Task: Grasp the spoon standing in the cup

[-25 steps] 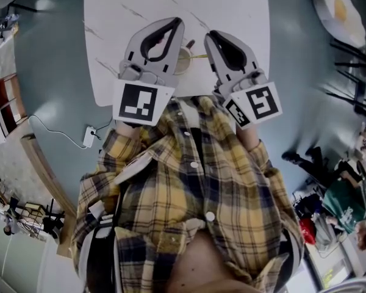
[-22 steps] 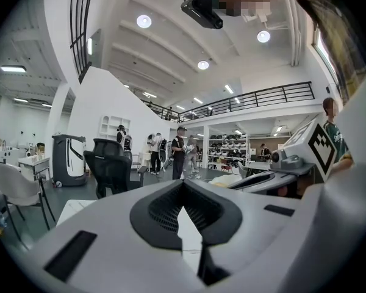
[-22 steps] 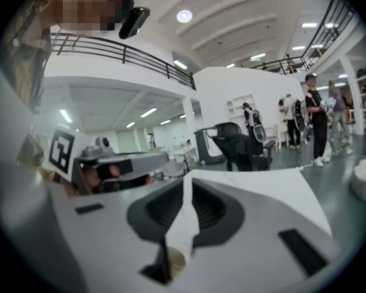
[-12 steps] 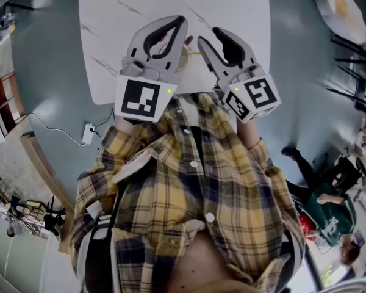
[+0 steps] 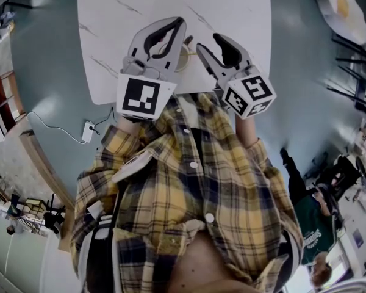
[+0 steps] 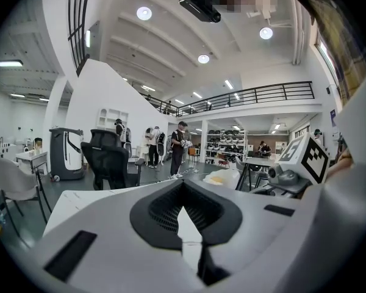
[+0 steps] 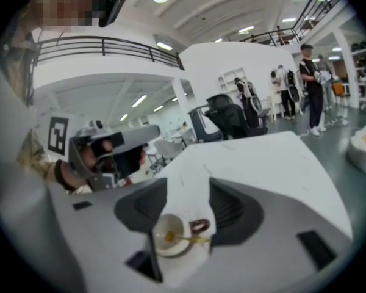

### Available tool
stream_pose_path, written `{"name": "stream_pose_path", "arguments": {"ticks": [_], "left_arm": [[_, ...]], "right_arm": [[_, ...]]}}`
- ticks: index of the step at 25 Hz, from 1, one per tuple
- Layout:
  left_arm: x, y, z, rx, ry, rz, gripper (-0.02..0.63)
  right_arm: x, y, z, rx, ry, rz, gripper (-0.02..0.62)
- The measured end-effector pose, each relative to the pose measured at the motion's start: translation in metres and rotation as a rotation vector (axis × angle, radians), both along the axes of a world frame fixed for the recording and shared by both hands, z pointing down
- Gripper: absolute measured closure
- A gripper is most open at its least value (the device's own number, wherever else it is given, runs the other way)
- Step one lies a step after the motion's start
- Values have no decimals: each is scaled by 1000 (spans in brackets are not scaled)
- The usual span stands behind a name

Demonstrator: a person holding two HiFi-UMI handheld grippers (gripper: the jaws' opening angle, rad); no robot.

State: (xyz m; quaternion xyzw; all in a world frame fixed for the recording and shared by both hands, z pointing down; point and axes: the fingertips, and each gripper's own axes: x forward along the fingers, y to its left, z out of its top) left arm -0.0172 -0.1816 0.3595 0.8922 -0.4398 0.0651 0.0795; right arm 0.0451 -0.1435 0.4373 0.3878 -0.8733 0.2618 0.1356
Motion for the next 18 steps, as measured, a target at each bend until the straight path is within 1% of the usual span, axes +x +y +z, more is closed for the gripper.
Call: {"name": "stream_pose_path", "arguments": {"ticks": [3,10,18], "left_arm": [[3,-1,-1,0,-4,6,591],[5,4,4,-16,-5,23,591],[7,3,4,-25,-10,29,591]], "right_arm": [[3,4,11,-37,4,-2,374],[10,16,40,-117,7,19,368],[8,28,65,-221,-14,-6,368]]}}
